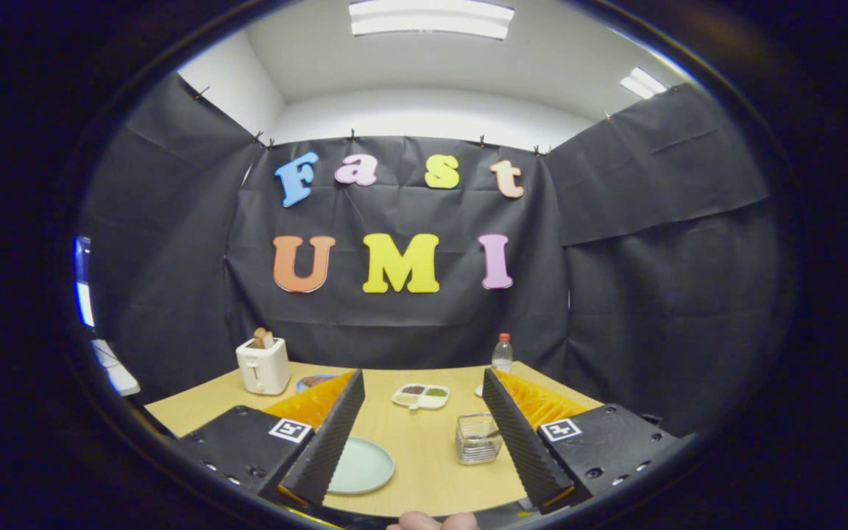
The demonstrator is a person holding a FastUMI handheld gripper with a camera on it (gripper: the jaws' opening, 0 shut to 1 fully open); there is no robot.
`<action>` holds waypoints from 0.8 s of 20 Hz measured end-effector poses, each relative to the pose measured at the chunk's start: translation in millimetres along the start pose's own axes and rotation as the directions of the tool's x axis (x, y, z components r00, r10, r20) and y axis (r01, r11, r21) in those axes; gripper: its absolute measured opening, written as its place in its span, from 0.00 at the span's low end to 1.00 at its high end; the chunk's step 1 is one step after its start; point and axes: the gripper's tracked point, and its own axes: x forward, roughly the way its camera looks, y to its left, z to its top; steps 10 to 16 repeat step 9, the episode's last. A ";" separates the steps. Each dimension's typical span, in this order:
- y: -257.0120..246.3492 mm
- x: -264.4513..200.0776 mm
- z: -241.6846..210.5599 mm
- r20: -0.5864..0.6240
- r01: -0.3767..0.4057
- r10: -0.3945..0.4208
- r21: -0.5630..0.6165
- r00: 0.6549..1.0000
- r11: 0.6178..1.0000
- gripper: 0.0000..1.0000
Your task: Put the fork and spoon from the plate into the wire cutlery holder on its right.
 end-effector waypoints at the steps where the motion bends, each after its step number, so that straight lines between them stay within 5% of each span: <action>1: 0.1 0.6 2.1 0.003 0.001 -0.001 0.000 1.000 1.000 0.96; 16: 15.2 6.2 13.5 0.015 -0.021 0.021 0.016 1.000 1.000 0.96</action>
